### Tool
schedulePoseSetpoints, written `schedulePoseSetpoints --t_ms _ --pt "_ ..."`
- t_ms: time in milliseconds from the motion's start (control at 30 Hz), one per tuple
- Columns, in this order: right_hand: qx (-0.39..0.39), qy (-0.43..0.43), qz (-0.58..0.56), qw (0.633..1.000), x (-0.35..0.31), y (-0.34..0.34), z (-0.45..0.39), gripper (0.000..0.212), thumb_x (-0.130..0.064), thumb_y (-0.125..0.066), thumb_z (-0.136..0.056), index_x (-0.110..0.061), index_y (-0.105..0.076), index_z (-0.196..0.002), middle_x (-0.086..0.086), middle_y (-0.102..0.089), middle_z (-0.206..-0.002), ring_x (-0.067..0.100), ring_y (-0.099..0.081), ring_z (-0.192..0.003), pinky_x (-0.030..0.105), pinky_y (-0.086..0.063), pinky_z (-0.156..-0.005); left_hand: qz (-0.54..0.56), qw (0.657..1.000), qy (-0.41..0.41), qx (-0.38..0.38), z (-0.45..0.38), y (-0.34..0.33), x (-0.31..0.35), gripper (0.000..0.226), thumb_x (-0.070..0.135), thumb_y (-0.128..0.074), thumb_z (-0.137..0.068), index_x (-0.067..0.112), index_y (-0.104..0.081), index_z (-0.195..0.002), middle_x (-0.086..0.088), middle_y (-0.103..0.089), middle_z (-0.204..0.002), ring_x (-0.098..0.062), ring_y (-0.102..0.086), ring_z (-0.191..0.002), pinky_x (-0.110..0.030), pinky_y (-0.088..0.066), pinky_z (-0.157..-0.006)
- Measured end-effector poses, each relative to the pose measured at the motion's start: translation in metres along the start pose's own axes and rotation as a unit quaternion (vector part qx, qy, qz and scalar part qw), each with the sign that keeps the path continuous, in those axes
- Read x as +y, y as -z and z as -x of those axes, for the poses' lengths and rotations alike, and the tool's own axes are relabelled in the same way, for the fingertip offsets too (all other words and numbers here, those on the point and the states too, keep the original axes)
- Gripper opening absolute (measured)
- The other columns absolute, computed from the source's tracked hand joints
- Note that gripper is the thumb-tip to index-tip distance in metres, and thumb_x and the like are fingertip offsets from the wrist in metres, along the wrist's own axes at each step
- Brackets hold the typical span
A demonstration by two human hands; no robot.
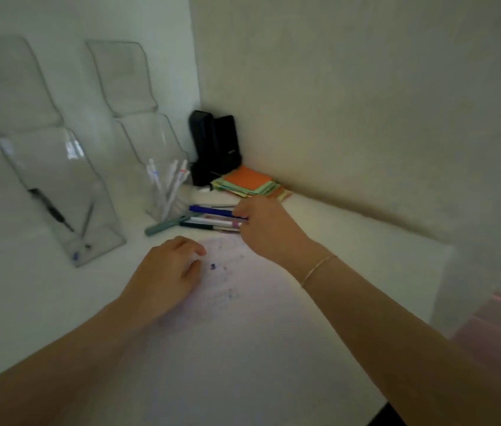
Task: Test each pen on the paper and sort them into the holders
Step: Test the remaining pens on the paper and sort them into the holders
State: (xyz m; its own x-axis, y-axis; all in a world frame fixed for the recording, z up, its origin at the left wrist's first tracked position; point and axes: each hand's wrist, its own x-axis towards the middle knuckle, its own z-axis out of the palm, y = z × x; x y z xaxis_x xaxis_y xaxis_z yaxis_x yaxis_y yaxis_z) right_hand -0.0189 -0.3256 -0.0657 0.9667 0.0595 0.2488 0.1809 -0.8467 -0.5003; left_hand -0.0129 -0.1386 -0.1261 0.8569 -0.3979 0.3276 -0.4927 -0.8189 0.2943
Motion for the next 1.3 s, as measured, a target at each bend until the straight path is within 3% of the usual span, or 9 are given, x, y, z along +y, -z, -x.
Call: schedulePoseSetpoints --t_ms 133,433,600,700,767,867,1033,1200,1300 --pt "-0.059 -0.007 0.158 0.986 -0.009 -0.045 -0.033 0.031 -0.01 -0.049 -0.091 -0.012 -0.053 -0.122 0.012 -0.054 -0.123 0.029 -0.052 -0.112 0.037 -0.044 -0.092 0.011 0.999 0.012 0.028 0.015 -0.004 -0.034 0.027 0.028 -0.047 -0.085 0.017 -0.067 -0.097 -0.001 -0.064 -0.101 -0.02 -0.062 -0.086 -0.034 -0.051 -0.078" --pt "-0.055 0.057 0.273 0.959 -0.005 -0.09 -0.078 0.026 -0.01 -0.044 -0.093 -0.01 -0.055 -0.117 0.013 -0.055 -0.12 0.031 -0.05 -0.112 0.038 -0.039 -0.093 0.024 0.999 -0.003 0.046 0.017 -0.017 -0.045 0.028 0.032 -0.041 -0.087 0.02 -0.063 -0.098 0.002 -0.06 -0.099 -0.015 -0.056 -0.087 -0.032 -0.047 -0.075" --pt "-0.134 0.022 0.274 0.952 -0.017 -0.079 -0.088 0.021 -0.018 -0.057 -0.087 -0.01 -0.054 -0.106 0.01 -0.056 -0.109 0.026 -0.058 -0.095 0.031 -0.042 -0.068 0.028 0.998 -0.018 0.061 0.018 -0.02 -0.048 0.018 0.023 -0.052 -0.089 0.018 -0.062 -0.103 0.001 -0.059 -0.103 -0.017 -0.055 -0.091 -0.028 -0.043 -0.08" --pt "-0.092 -0.012 0.14 0.986 -0.029 -0.06 -0.082 0.021 -0.023 -0.065 -0.081 -0.012 -0.048 -0.088 0.008 -0.053 -0.09 0.021 -0.052 -0.075 0.026 -0.038 -0.055 0.054 0.994 -0.01 0.094 0.021 -0.013 -0.042 0.028 0.032 -0.051 -0.093 0.018 -0.056 -0.116 0.005 -0.054 -0.114 -0.014 -0.051 -0.102 -0.021 -0.034 -0.086" --pt "-0.085 -0.07 -0.136 0.985 -0.038 -0.049 -0.068 0.018 -0.011 -0.063 -0.082 -0.01 -0.048 -0.073 0.01 -0.055 -0.071 0.018 -0.053 -0.056 0.024 -0.043 -0.047 0.097 0.988 0.016 0.119 0.022 -0.005 -0.036 0.046 0.048 -0.042 -0.093 0.019 -0.048 -0.127 0.011 -0.047 -0.121 -0.008 -0.045 -0.108 -0.019 -0.029 -0.091" --pt "-0.167 -0.106 -0.474 0.858 -0.05 -0.043 -0.042 0.026 0.009 -0.049 -0.08 -0.007 -0.044 -0.059 0.014 -0.049 -0.06 0.021 -0.05 -0.045 0.025 -0.044 -0.043 0.182 0.976 0.02 0.118 0.021 0.002 -0.027 0.058 0.058 -0.032 -0.091 0.02 -0.041 -0.133 0.012 -0.05 -0.126 -0.002 -0.047 -0.113 -0.02 -0.037 -0.095" --pt "-0.164 -0.062 -0.465 0.868 -0.047 -0.05 -0.015 0.026 0.005 -0.056 -0.084 -0.006 -0.05 -0.062 0.014 -0.053 -0.056 0.021 -0.05 -0.046 0.026 -0.043 -0.045 0.309 0.949 0.01 0.064 0.021 0.013 -0.014 0.022 0.035 -0.037 -0.097 0.023 -0.05 -0.108 0.002 -0.064 -0.085 -0.014 -0.06 -0.072 -0.026 -0.048 -0.068" --pt "-0.121 -0.02 -0.462 0.878 -0.049 -0.045 -0.005 0.02 -0.003 -0.057 -0.089 0.0 -0.055 -0.069 0.019 -0.059 -0.059 0.023 -0.059 -0.049 0.03 -0.053 -0.05 0.188 0.98 -0.044 0.053 0.018 0.017 -0.017 0.03 0.042 -0.027 -0.095 0.021 -0.046 -0.084 0.014 -0.046 -0.053 -0.003 -0.048 -0.051 -0.013 -0.034 -0.052" --pt "-0.152 -0.028 -0.489 0.858 -0.05 -0.035 -0.002 0.02 -0.007 -0.055 -0.091 0.01 -0.063 -0.083 0.025 -0.065 -0.068 0.027 -0.066 -0.057 0.03 -0.056 -0.056 0.175 0.981 -0.056 0.061 0.015 0.022 -0.021 0.049 0.052 -0.026 -0.09 0.016 -0.057 -0.082 0.011 -0.045 -0.05 -0.007 -0.047 -0.047 -0.014 -0.033 -0.049"
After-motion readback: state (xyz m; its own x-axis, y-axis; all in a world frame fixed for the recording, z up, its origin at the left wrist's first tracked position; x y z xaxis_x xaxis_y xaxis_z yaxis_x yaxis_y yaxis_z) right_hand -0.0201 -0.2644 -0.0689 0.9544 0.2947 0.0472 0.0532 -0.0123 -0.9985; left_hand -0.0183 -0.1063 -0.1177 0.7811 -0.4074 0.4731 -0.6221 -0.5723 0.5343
